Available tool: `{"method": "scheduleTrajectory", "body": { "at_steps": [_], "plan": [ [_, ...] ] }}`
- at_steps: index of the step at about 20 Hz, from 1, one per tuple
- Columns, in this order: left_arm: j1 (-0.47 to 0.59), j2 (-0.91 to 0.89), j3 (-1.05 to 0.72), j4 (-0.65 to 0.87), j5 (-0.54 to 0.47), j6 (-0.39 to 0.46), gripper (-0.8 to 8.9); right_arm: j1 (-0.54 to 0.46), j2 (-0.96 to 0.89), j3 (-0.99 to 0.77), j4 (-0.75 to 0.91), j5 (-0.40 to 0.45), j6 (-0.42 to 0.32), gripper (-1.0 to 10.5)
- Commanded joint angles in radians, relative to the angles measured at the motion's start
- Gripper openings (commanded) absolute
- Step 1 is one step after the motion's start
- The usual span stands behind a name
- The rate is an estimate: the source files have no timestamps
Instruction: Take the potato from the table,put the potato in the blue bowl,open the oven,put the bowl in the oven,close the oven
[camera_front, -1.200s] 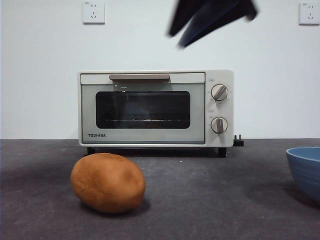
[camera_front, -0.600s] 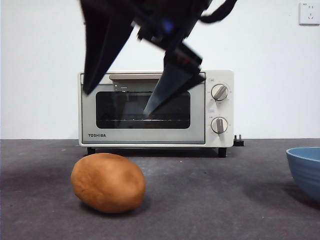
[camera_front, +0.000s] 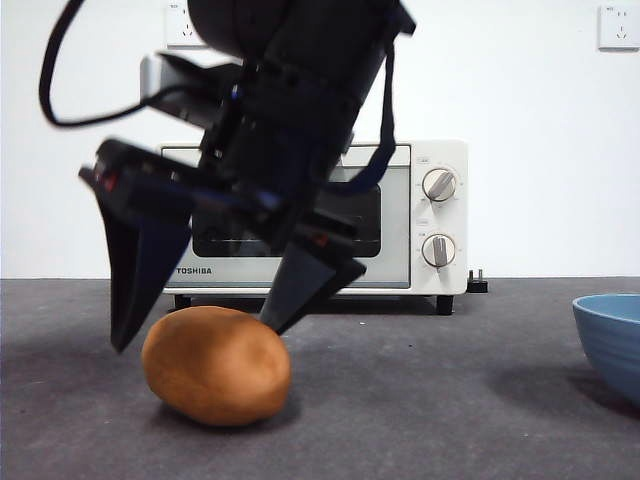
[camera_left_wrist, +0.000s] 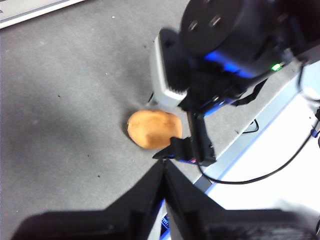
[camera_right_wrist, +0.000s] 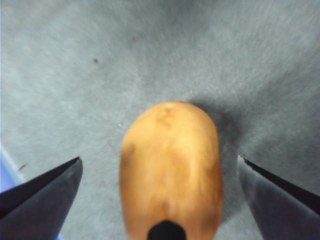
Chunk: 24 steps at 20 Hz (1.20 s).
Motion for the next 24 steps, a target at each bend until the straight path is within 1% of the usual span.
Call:
{"method": "scheduleTrajectory", "body": {
  "at_steps": [1,3,5,6,7,8,9,10,11,13,15,17,21,22,23,24],
  "plan": [
    [-0.002,-0.003,0.000,0.004,0.005,0.015,-0.05,0.007,0.024,0.002,0.019,-0.001,0.014,7.8],
    [-0.002,-0.003,0.000,0.004,0.005,0.016,-0.05,0.010,0.042,0.002,0.022,0.002,0.013,6.2],
    [-0.002,-0.003,0.000,0.004,0.005,0.016,-0.05,0.010,0.058,0.002,0.019,-0.003,0.027,4.5],
    [-0.002,-0.003,0.000,0.004,0.005,0.016,-0.05,0.011,0.060,0.002,0.016,-0.003,0.036,2.8],
    [-0.002,-0.003,0.000,0.004,0.005,0.016,-0.06,0.016,0.060,0.002,0.017,-0.003,0.038,0.6],
    [-0.002,-0.003,0.000,0.004,0.004,0.016,-0.05,0.019,0.059,0.002,0.019,-0.003,0.042,0.0],
    [-0.002,-0.003,0.000,0.004,0.004,0.016,-0.05,0.022,0.053,0.004,0.017,-0.001,0.067,-0.1],
    [-0.002,-0.003,0.000,0.004,0.004,0.019,-0.05,0.022,0.046,0.015,-0.002,0.001,0.076,-0.1],
    [-0.002,-0.003,0.000,0.002,0.004,0.024,-0.05,0.021,0.036,0.041,-0.046,0.001,0.084,-0.1],
    [-0.002,-0.003,0.000,-0.011,0.002,0.050,-0.05,0.022,0.024,0.129,-0.198,0.011,0.089,-0.1],
    [-0.002,-0.003,0.000,-0.019,-0.030,0.052,-0.05,0.021,0.023,0.244,-0.389,0.065,0.088,-0.1],
    [-0.002,-0.006,0.000,-0.016,-0.066,0.052,-0.05,0.021,0.023,0.357,-0.570,0.148,0.082,0.0],
    [-0.002,-0.012,0.000,-0.018,-0.067,0.052,-0.05,0.021,0.022,0.535,-0.869,0.309,0.064,0.0],
    [-0.002,-0.012,0.000,-0.018,-0.067,0.052,-0.05,0.013,0.013,0.549,-0.885,0.351,0.077,0.0],
    [-0.002,-0.013,0.000,-0.018,-0.069,0.052,-0.05,0.003,-0.007,0.550,-0.883,0.350,0.092,0.0],
    [-0.002,-0.014,0.000,-0.018,-0.080,0.052,-0.05,-0.010,-0.024,0.548,-0.885,0.322,0.095,0.0]
  ]
}}
